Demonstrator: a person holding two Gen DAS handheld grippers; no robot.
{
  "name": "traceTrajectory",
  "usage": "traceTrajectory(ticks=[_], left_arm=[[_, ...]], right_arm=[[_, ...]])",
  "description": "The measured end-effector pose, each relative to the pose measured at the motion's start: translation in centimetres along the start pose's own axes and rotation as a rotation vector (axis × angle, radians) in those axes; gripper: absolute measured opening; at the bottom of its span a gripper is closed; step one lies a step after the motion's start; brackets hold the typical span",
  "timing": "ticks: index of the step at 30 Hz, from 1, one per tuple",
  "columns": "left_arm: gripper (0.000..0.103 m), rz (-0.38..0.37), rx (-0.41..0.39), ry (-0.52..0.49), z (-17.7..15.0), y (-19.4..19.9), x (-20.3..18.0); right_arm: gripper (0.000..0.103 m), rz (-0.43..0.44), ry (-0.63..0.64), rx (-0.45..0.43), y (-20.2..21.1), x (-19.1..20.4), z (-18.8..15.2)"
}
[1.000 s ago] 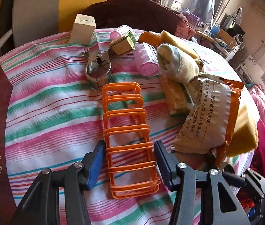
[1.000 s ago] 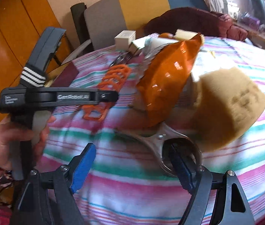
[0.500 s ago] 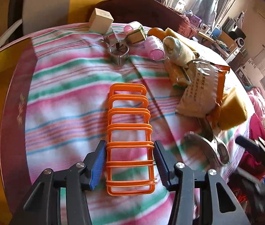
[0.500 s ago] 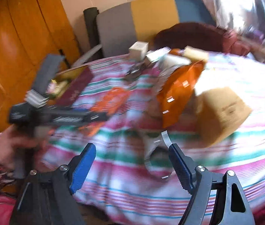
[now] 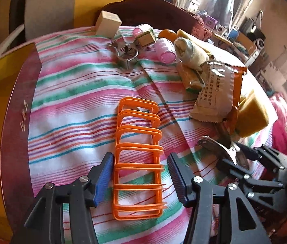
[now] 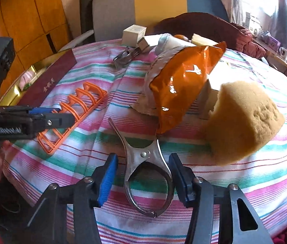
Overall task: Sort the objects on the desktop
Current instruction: 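Grasp the orange rack with the left tool while the right tool grasps the steel clip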
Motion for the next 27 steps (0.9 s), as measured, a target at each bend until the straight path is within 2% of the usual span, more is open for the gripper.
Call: traceTrajectory(ticks=[2, 5, 11, 15, 19, 22, 27], left_arm=[[0.06, 0.03, -0.014, -0.038, -0.3, -0.1, -0.4], [0.06, 0.099, -0.028, -0.096, -0.8, -0.4, -1.2], [0.06, 0.18, -0.033, -0.15, -1.2, -0.8, -1.9], [0.051, 0.165, -0.057, -0.132, -1.4, -0.3, -1.3], [0.05, 0.123, -0.063, -0.098, -1.6, 0.3, -0.6], [0.05, 0.087, -0.071, -0.063, -1.9, 0.9, -0.3], [0.05, 0.081, -0.101, -0.055, -2.4, 2.6, -0.1]], right_arm=[[0.044, -0.005, -0.011, -0.005, 0.3, -0.1, -0.3], [0.044, 0.01, -0.012, -0.006, 0.5, 0.1, -0.7], [0.044, 0.049, -0.055, -0.008, 0.8, 0.4, -1.1], [0.043, 0.117, -0.101, -0.002, 1.1, 0.5, -1.4], [0.043, 0.19, -0.147, 0.009, 1.4, 0.8, -1.8], [0.043, 0.278, -0.188, 0.019, 1.5, 1.1, -2.0], [0.043, 0.37, -0.228, 0.029, 1.4, 2.1, -1.8]])
Point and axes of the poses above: each gripper's, at about its wrist camera, not at the fingertips, and y roughly against the way its jaws point, x to its left, z to its top, the point moved 6 cm from there along -y, roughly the way its jaws point, and after that the axes turned 11 degrees about x, right-handed, at the moved point
